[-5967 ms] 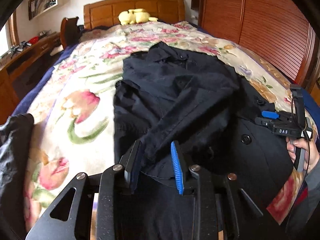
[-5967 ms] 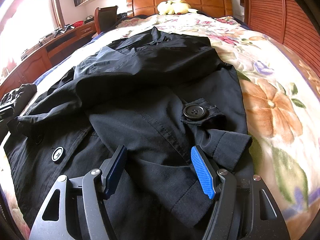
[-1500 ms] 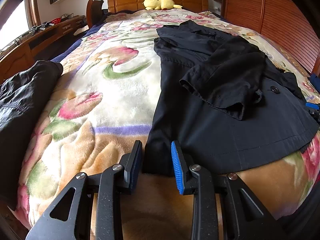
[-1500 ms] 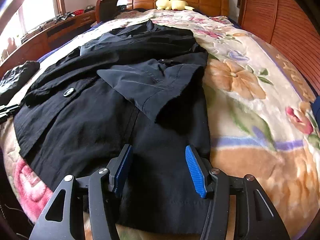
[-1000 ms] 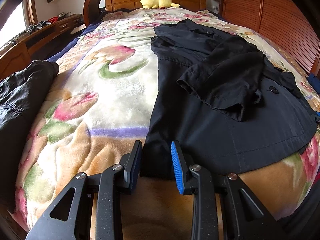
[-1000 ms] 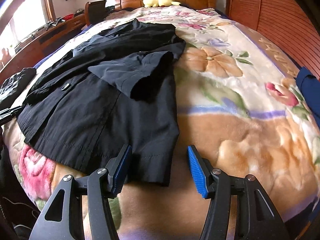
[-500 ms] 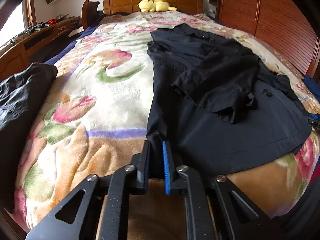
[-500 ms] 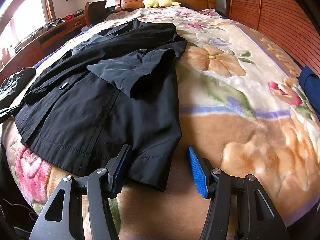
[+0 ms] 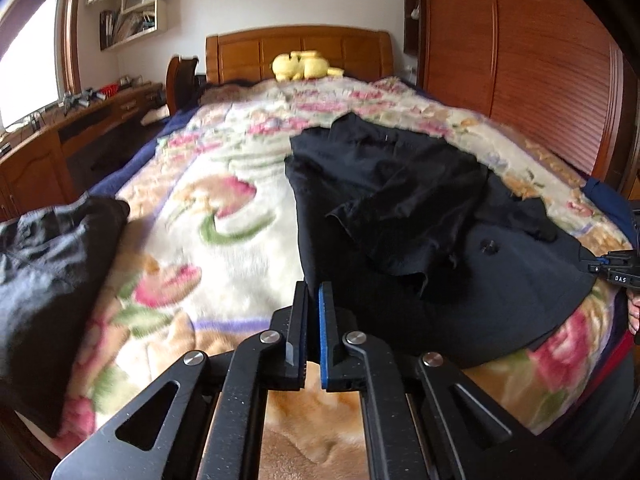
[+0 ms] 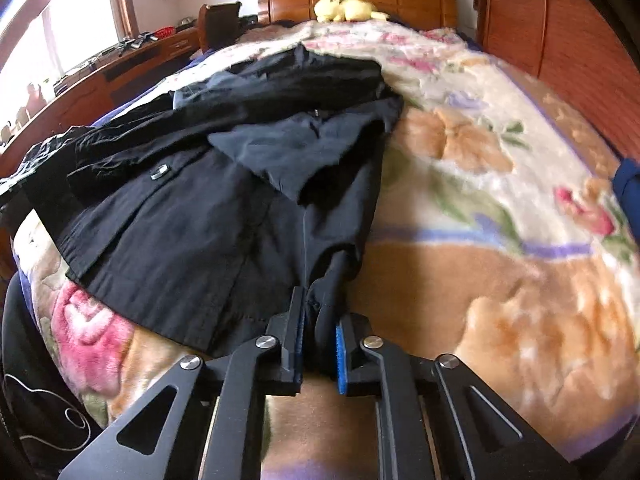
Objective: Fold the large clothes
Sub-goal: 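Grasp the coat hem with both tools and lift it up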
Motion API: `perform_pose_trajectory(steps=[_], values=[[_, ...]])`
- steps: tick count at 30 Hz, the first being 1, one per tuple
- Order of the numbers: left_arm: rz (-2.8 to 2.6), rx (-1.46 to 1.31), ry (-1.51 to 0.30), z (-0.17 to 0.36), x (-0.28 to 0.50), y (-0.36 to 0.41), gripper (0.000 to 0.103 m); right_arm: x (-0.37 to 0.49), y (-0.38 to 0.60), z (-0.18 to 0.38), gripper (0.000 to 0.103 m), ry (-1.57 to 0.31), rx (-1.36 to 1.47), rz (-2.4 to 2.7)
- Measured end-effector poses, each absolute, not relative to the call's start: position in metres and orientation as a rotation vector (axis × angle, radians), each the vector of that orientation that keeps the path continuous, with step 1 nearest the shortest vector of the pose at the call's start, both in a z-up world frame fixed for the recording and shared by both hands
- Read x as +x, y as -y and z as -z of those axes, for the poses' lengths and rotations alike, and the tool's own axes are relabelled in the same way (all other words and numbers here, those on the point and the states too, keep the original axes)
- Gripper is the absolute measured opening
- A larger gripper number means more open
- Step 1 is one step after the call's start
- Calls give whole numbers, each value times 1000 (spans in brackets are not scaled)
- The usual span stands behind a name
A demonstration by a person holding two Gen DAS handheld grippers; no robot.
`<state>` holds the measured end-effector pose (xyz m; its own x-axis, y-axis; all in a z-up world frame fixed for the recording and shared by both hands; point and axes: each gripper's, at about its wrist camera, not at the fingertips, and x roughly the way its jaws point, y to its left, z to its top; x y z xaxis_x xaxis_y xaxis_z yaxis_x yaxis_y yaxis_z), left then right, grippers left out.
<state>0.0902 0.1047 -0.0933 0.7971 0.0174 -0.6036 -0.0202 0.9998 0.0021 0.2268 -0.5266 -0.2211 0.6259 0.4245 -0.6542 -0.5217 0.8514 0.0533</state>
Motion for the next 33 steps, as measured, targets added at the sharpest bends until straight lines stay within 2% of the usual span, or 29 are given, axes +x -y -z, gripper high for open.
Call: perform_pose_trajectory(steps=[14, 25, 33], values=[[-2, 16, -488, 22, 23, -100, 4, 139, 579, 113, 8, -461, -100, -570], [24, 25, -392, -15, -43, -93, 4, 59, 631, 90, 8, -346, -66, -566], [47, 27, -404, -12, -40, -92, 4, 47, 641, 101, 8, -352, -56, -575]])
